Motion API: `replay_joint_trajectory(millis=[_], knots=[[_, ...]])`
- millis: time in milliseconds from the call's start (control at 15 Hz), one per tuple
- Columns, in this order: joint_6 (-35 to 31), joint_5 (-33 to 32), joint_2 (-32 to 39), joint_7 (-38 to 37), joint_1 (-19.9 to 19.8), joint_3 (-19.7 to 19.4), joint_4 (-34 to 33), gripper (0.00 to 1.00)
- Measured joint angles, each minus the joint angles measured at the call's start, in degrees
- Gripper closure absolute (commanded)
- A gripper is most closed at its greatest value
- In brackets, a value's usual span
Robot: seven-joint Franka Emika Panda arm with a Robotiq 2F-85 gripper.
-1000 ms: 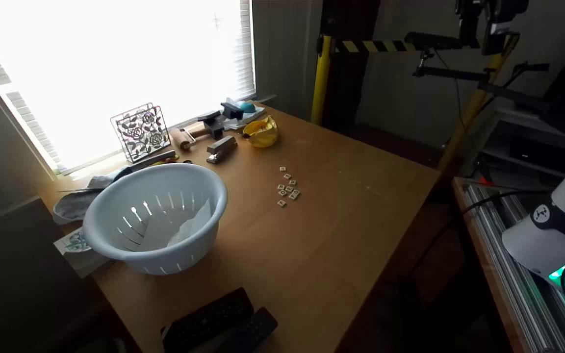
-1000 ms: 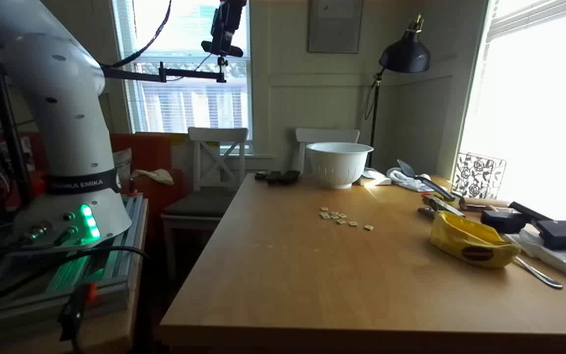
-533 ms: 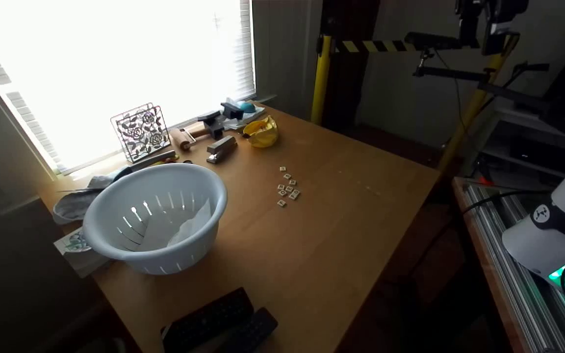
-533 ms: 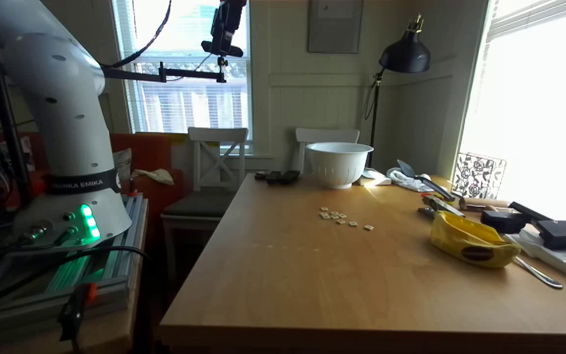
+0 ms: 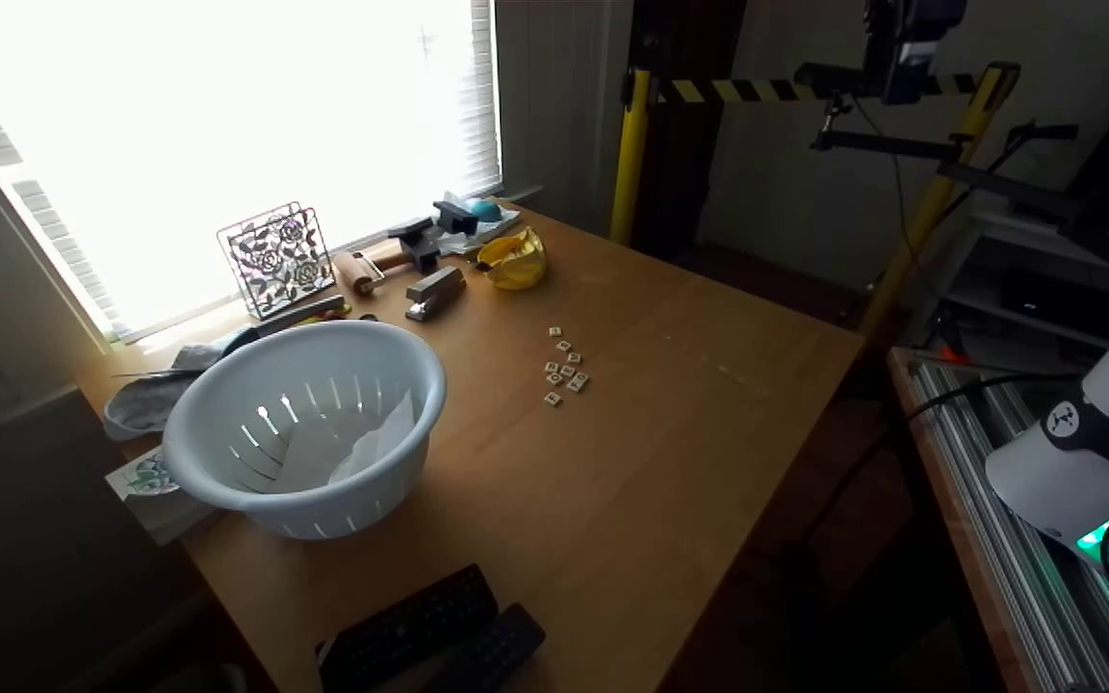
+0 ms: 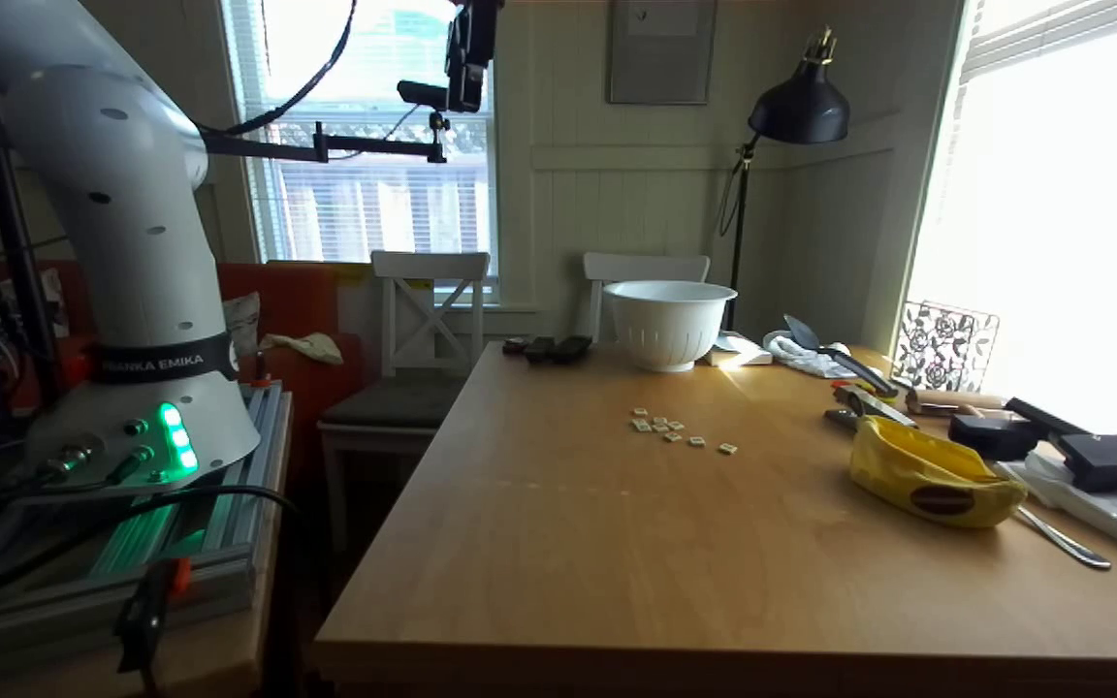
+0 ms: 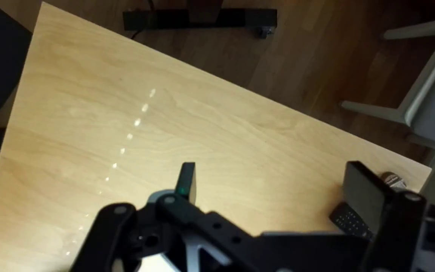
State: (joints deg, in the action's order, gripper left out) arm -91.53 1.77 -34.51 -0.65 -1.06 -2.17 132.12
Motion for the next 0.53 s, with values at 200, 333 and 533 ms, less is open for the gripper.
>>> replay_joint_trajectory(millis=[200, 333, 533], knots=[[-5.33, 0.0, 0.47, -1.84, -0.63, -0.05, 3.12, 0.0], [-7.6, 0.0, 1.12, -3.09, -1.0, -0.04, 4.89, 0.0], [-7.77, -0.01, 1.4, -3.14, -1.04, 0.01, 5.16, 0.0]])
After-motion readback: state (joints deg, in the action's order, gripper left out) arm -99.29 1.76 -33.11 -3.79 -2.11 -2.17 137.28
